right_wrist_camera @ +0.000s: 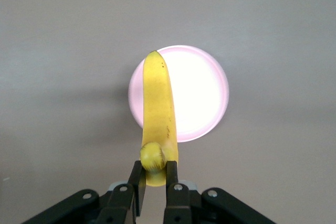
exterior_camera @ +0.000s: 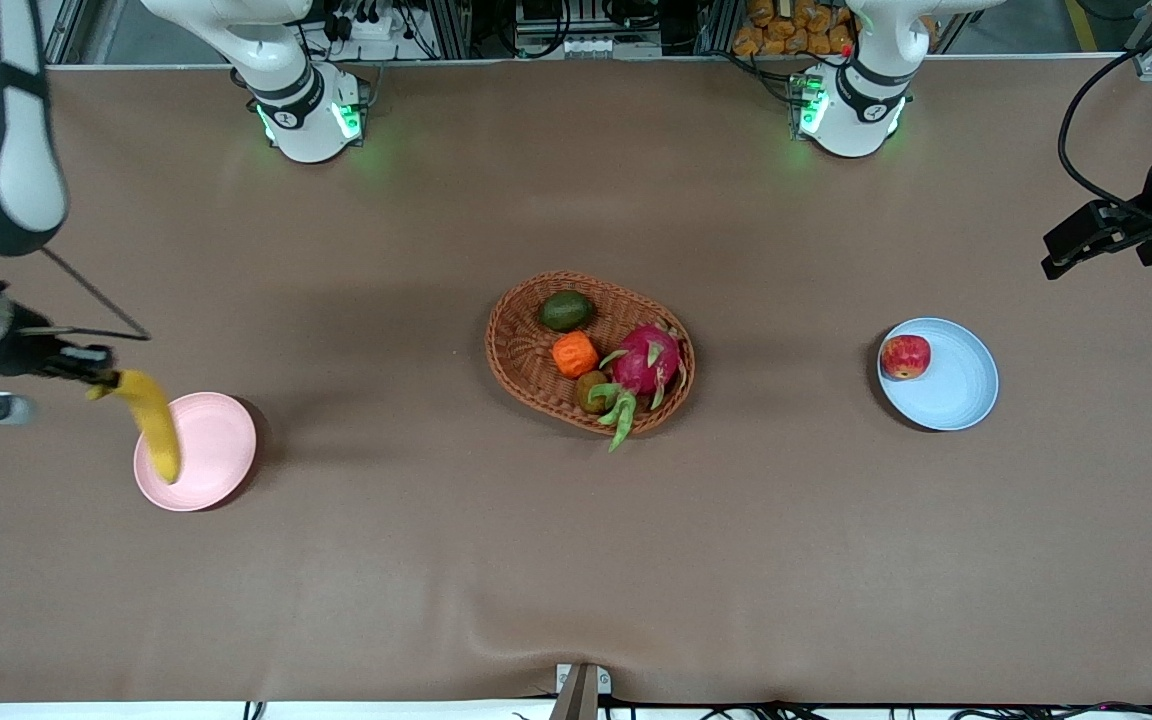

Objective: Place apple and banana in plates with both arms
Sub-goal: 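Carry the banana with the right gripper over the pink plate, then lower the banana onto the pink plate and open the right gripper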

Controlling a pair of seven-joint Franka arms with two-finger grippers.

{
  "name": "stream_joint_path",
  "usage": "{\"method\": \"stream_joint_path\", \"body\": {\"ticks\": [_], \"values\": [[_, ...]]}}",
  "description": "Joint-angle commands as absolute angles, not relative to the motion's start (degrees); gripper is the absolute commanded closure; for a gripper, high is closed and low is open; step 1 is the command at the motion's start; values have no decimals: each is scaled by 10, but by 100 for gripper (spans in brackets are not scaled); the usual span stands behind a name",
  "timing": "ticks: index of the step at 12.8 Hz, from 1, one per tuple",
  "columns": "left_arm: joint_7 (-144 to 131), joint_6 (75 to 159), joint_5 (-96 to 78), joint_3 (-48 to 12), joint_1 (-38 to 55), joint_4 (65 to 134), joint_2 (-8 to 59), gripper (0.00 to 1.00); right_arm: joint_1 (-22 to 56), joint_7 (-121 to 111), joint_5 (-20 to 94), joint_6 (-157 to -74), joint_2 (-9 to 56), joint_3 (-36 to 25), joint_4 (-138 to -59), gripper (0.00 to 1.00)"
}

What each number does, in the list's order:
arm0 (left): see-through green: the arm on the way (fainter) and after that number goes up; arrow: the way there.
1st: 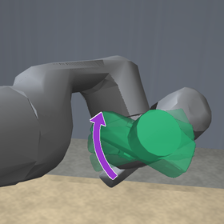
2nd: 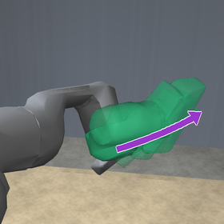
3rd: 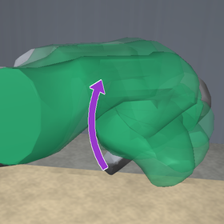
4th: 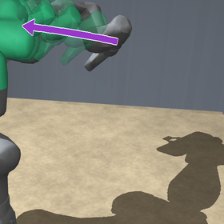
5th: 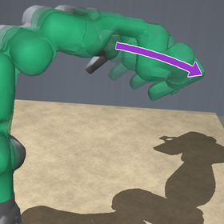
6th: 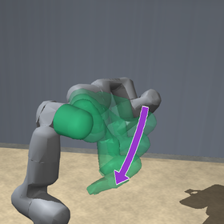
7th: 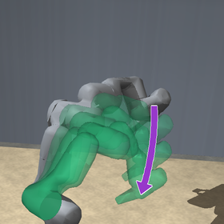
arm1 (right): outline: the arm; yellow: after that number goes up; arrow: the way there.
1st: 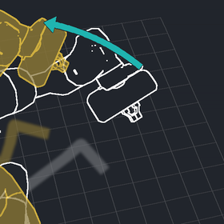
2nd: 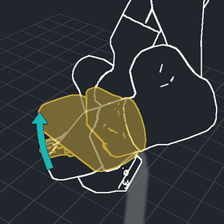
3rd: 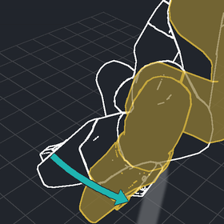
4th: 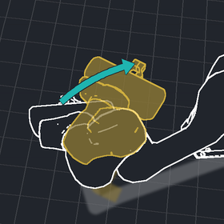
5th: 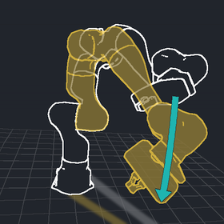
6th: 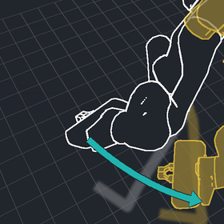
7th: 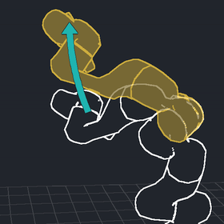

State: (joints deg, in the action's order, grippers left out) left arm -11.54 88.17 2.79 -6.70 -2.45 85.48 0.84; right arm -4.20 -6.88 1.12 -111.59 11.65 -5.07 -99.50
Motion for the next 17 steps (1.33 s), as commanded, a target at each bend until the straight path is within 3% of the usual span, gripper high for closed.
{"method": "stream_joint_path", "body": {"ticks": [1, 4, 10, 12, 17], "values": [[-105, 878, 21, -68, -25, 853, 2, 0, -83, -104, -3, -1155, 165, -37, -993, 100], [-104, 877, 23, -69, -25, 853, 1, 0, -87, -105, 8, -1192, 213, -36, -997, 100], [-105, 876, 23, -69, -23, 855, 2, 0, -83, -103, 17, -1201, 242, -33, -998, 98], [-105, 875, 23, -69, -23, 855, 2, 0, -82, -103, 17, -1198, 242, -33, -998, 2], [-105, 875, 23, -69, -23, 854, 2, 0, -82, -103, 17, -1195, 242, -33, -1002, 0]]}}
